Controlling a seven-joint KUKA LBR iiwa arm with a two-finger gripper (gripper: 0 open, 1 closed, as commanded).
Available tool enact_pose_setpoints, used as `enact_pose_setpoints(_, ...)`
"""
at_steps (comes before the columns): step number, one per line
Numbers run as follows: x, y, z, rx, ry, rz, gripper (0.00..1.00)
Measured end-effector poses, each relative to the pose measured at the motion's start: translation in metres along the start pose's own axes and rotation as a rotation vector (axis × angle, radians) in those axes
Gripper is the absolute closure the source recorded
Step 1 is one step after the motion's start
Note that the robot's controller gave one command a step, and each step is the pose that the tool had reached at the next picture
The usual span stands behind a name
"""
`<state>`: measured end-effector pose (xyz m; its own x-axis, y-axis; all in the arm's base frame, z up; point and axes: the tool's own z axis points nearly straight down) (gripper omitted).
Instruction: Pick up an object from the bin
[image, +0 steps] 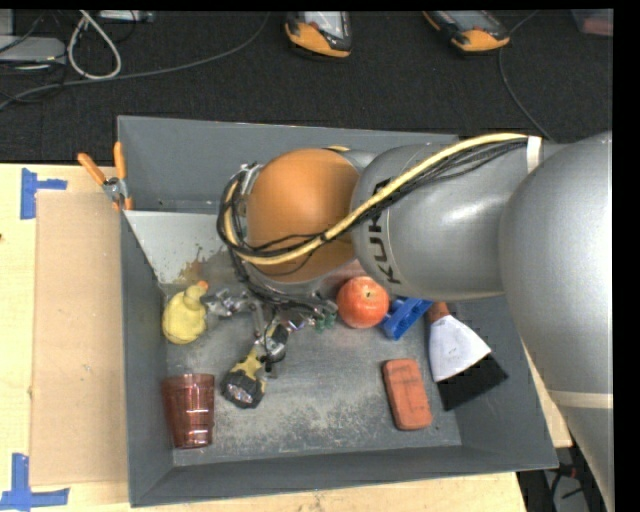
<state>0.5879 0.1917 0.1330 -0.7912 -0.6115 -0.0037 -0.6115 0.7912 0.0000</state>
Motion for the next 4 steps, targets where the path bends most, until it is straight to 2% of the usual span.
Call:
enact_pose_setpoints(1,0.0046,-0.0228,0.0628,0.003,0.002,-0.23,0.0)
enact_pose_setpoints(2,0.008,-0.0196,0.0598,0.011,-0.018,-0.541,1.0)
enact_pose_setpoints(4,0.0092,-0.0186,0.0532,0.007,-0.015,-0.538,1.0)
